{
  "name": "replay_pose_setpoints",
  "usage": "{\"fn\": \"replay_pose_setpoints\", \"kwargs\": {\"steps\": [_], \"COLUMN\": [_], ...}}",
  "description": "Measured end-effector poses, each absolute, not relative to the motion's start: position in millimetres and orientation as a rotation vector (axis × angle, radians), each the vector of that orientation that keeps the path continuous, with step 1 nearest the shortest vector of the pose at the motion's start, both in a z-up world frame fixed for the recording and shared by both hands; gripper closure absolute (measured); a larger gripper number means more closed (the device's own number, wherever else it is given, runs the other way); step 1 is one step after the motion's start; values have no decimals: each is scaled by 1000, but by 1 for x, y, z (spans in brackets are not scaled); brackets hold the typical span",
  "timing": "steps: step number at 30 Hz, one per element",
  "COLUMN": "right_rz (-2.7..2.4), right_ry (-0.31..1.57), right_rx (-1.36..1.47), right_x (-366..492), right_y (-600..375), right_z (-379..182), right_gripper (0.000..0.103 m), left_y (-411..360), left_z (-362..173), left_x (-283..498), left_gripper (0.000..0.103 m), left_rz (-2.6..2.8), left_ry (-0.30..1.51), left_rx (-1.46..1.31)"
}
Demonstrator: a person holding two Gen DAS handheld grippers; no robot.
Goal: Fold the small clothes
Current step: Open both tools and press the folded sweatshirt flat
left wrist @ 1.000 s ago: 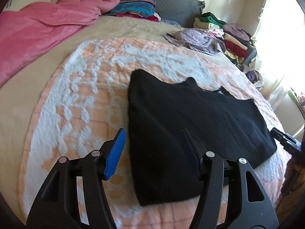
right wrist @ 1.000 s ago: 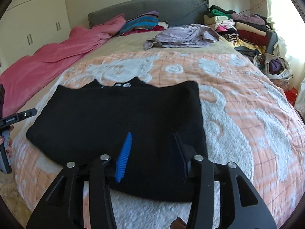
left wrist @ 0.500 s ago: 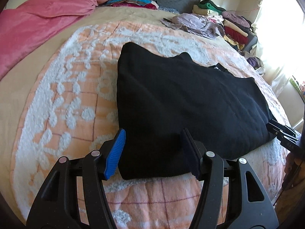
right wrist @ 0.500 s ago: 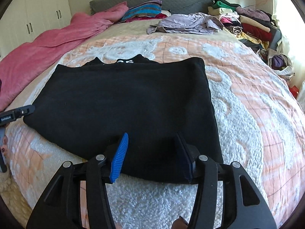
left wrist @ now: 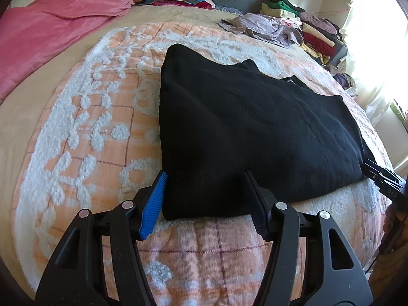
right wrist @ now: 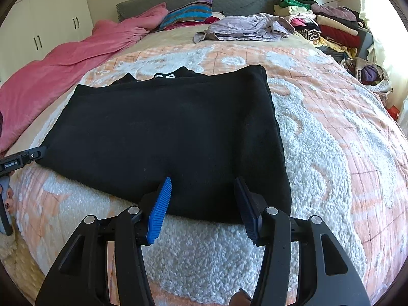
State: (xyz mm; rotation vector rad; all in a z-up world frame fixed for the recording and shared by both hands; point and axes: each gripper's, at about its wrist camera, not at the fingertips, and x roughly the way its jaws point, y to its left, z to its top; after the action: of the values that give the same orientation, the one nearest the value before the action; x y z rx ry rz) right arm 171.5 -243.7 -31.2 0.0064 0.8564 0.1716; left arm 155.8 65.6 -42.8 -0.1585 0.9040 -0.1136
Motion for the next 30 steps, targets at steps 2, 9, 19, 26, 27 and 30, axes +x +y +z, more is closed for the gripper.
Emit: {"fn": "replay_pose_setpoints", "kwargs": {"steps": [2,9,19,26,27,30], "right_rz": [170,170,180,196,195,199], "right_ry": [856,855,857,850,848,831], "right_rx": [9,9,-3,-9,-12,-21], "right_x": [170,164,157,147,146,143], "right_y": [-244,-245,-245,-241,-240,-236], "right_z": [-31,-31,-29,-22,-20,-15], "right_gripper": [53,53,48,36,35,27], "left_y": [66,67,67,74,75,77], "left_z": [-45,-47,-43,-34,-33,-29], "left_x": [153,145,133,124,123,119], "left_gripper": [51,51,50,48,46,42], "left_rz": [-110,-111,-96,-78,-74,-67], "left_ry": [908,916,898,880,876,871], "left_rx": [-163,-182,-184,-195,-196,-198]}}
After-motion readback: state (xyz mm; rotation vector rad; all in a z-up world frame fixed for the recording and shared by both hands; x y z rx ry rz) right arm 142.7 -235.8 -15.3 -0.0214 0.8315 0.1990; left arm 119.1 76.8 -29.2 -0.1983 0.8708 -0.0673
